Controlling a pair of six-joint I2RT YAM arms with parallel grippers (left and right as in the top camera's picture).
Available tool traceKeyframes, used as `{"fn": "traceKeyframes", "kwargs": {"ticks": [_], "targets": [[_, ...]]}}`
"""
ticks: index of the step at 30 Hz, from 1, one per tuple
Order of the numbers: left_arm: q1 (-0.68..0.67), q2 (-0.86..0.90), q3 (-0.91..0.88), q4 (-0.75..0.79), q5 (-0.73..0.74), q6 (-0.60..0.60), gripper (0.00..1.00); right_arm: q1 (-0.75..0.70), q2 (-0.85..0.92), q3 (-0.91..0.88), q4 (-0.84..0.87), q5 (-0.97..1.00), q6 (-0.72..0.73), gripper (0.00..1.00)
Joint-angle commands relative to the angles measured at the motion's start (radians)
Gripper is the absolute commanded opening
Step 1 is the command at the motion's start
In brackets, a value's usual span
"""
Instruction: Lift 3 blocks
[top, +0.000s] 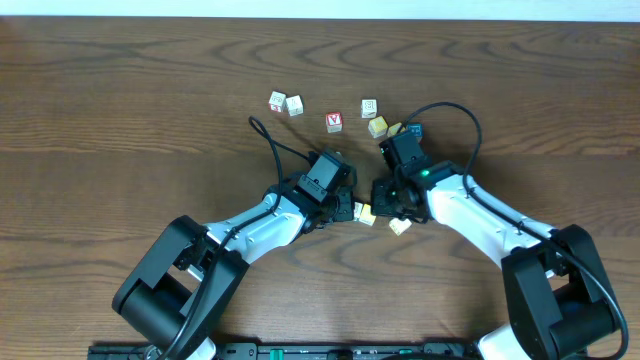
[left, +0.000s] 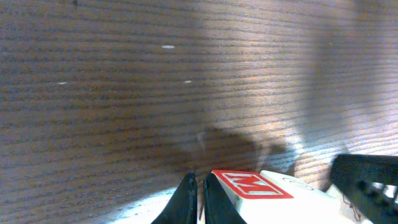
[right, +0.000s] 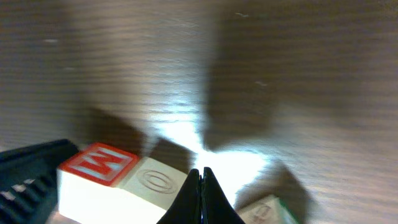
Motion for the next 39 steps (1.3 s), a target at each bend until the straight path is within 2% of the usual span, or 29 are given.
{"fn": "traceKeyframes", "kwargs": {"ticks": [1,12,39], "targets": [[-0.004,0.008,0.007,0.000,0.000,0.021,0.07,-0.026,-0.006,0.050,-0.036,-0.006,0.014,0.01],[-0.004,0.008,0.007,0.001,0.000,0.021,0.07,0.036,-0.004,0.019,-0.079,-0.018,0.057,0.01],[-0.004,0.008,0.007,0.001,0.000,0.021,0.07,0.042,0.037,0.006,-0.069,-0.019,0.097,0.01]]}}
